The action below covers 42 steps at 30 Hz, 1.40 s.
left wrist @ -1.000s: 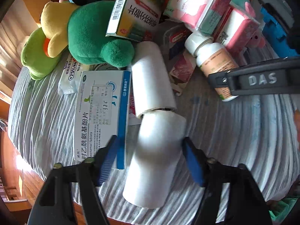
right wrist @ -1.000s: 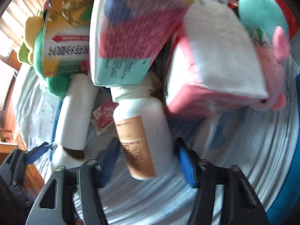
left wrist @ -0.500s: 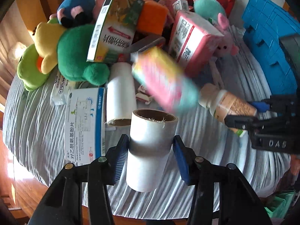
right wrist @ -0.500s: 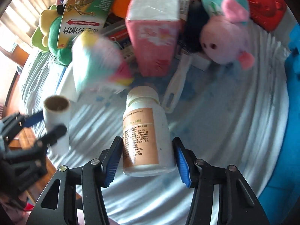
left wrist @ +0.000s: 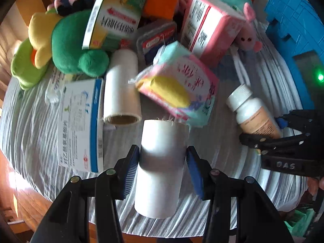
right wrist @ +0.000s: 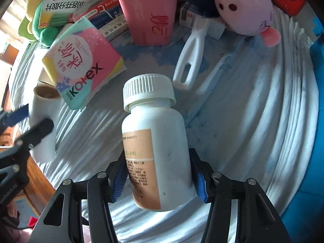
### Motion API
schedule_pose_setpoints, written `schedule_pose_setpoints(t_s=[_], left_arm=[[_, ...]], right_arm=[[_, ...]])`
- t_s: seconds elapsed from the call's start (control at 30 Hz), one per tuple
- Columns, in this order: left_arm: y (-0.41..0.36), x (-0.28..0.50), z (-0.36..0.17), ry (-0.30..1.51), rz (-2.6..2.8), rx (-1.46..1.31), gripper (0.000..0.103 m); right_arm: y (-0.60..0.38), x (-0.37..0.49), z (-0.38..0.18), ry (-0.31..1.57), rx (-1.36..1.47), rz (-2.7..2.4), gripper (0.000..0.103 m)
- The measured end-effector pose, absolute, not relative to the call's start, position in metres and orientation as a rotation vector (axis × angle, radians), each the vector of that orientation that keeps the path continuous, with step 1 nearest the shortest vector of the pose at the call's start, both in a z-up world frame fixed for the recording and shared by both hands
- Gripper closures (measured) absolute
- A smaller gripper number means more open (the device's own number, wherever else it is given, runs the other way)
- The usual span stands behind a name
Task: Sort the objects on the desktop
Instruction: 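Carry paper roll and pill bottle over the crate and open both tools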
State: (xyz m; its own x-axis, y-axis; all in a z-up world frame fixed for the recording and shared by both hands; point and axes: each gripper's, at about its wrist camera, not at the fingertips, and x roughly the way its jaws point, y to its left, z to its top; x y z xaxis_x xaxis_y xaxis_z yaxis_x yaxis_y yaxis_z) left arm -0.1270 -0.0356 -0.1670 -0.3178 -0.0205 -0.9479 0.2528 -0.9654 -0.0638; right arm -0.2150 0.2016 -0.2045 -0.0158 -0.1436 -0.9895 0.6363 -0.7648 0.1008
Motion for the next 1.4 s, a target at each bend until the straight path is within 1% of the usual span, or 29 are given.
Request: schedule_pose_setpoints(t_s=[0.07,0.23,0.33,0.4,0.53,0.67,0.9,1.1,1.2,1.33,1.4], left_arm=[[-0.039,-0.122,-0.159,0.307,-2.42,1.696,0.056],[-0.039,-0.112,-0.095,0.222,-2.544,1.492,0.057],[-0.018,-0.141,-0.06,0.193,-2.615,1.374,0.057],[-0.015,-0.145,-0.035,0.18,-2.669,1.31,0.058],[0.025,-0.172,-0.004,0.116,-2.779,1.189,0.058],[0.057,-0.194,0.036,0.055,-2.904,1.069,0.058],[0.145,-0.236,0.111,-0.086,-3.119,0.891,0.058],[0.243,-0.274,0.156,-0.174,-3.283,0.858,0.058],[0.294,-0.302,0.171,-0.156,-3.325,0.942,0.058],[0.347,-0.343,0.174,-0.148,-3.324,1.106,0.058],[0.377,-0.368,0.169,-0.176,-3.303,1.22,0.058]], right_arm=[[0.206,-0.21,-0.192,0.492,1.685,-1.85,0.05],[0.221,-0.201,-0.131,0.424,1.527,-1.929,0.051],[0.234,-0.198,-0.088,0.39,1.416,-2.01,0.051],[0.204,-0.215,-0.067,0.358,1.362,-2.063,0.051],[0.223,-0.237,-0.001,0.313,1.231,-2.183,0.051],[0.267,-0.24,0.068,0.297,1.102,-2.345,0.051],[0.353,-0.25,0.144,0.268,1.009,-2.589,0.051],[0.448,-0.278,0.172,0.256,1.071,-2.747,0.051],[0.495,-0.301,0.17,0.27,1.176,-2.783,0.051],[0.553,-0.331,0.153,0.304,1.349,-2.775,0.051],[0.58,-0.35,0.138,0.319,1.448,-2.744,0.051]])
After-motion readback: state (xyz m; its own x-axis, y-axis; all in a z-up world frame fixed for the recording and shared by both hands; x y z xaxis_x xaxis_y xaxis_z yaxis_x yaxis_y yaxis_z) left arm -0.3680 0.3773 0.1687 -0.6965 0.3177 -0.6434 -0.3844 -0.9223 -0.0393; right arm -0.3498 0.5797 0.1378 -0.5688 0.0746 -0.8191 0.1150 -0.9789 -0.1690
